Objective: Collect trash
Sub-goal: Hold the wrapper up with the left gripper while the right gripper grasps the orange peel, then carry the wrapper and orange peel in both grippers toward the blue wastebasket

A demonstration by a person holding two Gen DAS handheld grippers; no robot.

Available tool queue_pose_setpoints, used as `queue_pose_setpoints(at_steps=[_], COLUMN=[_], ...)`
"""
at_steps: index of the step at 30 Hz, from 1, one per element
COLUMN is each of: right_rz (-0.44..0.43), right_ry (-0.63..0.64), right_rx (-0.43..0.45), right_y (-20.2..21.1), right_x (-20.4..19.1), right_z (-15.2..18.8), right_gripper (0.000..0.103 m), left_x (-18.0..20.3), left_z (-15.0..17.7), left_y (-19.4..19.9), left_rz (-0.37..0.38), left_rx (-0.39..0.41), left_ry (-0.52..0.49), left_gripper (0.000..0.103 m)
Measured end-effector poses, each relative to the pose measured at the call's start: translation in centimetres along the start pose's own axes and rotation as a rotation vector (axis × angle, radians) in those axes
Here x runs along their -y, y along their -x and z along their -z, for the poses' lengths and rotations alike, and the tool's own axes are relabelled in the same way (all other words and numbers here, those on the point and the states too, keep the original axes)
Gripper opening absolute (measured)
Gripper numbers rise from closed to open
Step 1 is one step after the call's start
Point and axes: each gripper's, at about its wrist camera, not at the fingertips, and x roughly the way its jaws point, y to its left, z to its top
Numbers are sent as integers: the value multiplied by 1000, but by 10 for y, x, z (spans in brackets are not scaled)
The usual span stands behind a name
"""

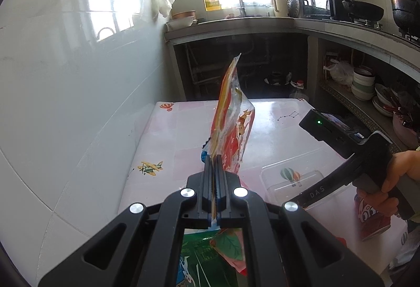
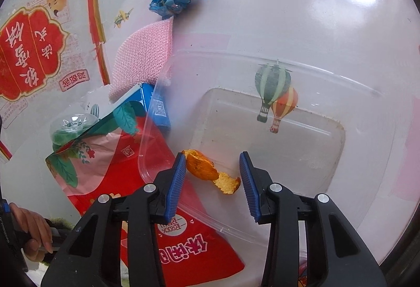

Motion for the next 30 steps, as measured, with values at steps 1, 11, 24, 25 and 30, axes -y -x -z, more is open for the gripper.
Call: queue_pose_setpoints(at_steps=[1, 11, 24, 25, 30], right_rz=[10, 33, -74, -79, -116], right_ry=[11, 92, -34, -44, -108], right_rx=[1, 31, 264, 289, 404], right_y=[-1, -13, 68, 78, 125], right_x=[-1, -26, 7, 12, 37], right_z=[0, 10, 30, 34, 67], right_gripper=[34, 9, 7, 7, 7], left_x=[0, -1, 2, 1, 1], left_z=[0, -2, -8, -8, -11], left_y=[0, 3, 18, 20, 28], left_rz=[0, -10, -31, -32, -36], left_rx=[0, 4, 45, 50, 66], left_ry=[1, 5, -5, -2, 3], left_gripper=[2, 2, 2, 2, 2])
